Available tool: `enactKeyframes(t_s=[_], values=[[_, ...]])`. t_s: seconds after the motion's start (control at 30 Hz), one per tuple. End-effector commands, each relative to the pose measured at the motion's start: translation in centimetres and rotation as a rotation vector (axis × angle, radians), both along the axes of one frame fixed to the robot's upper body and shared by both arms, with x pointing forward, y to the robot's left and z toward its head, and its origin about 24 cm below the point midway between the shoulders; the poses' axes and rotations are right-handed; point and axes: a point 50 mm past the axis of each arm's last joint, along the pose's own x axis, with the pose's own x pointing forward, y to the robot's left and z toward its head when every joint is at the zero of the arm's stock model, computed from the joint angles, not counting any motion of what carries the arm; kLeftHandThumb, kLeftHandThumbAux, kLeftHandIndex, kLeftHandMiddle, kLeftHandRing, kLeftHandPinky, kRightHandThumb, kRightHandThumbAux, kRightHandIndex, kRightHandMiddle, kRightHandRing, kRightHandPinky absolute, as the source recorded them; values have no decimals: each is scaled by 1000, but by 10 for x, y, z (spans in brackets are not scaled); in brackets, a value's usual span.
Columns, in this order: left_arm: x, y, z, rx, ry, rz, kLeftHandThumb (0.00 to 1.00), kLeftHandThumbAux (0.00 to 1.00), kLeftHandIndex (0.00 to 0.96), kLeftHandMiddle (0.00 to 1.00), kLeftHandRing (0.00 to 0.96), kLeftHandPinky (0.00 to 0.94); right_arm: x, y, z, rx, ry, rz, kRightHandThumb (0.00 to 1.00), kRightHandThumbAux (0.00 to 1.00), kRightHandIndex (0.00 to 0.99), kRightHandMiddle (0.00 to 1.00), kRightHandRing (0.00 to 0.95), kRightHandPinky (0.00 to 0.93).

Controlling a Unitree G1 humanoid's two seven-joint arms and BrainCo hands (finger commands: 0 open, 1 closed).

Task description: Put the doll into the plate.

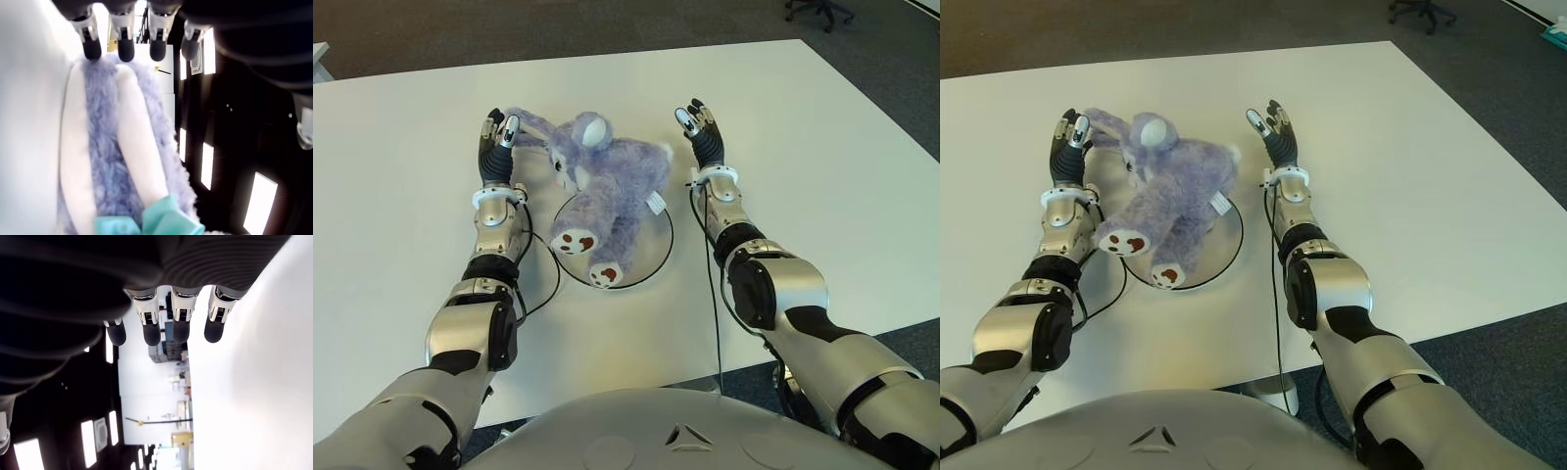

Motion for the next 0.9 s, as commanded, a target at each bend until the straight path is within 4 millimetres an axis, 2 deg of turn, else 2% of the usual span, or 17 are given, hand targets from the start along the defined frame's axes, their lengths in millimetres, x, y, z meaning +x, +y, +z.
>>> enactKeyframes(t_s=[0.03,0.6,0.9], values=[[-35,0,-52,-12,195,-2,0,394,0,54,25,0,-4,-1,-10,5,33,-11,0,501,0,6,0,0],[-38,1,-53,-20,190,-5,0,404,0,65,34,0,-8,-5,-19,17,74,-28,0,495,1,12,0,0],[-39,1,-53,-16,189,-5,0,399,0,61,35,0,-9,-7,-22,29,88,-38,0,543,18,26,7,13]])
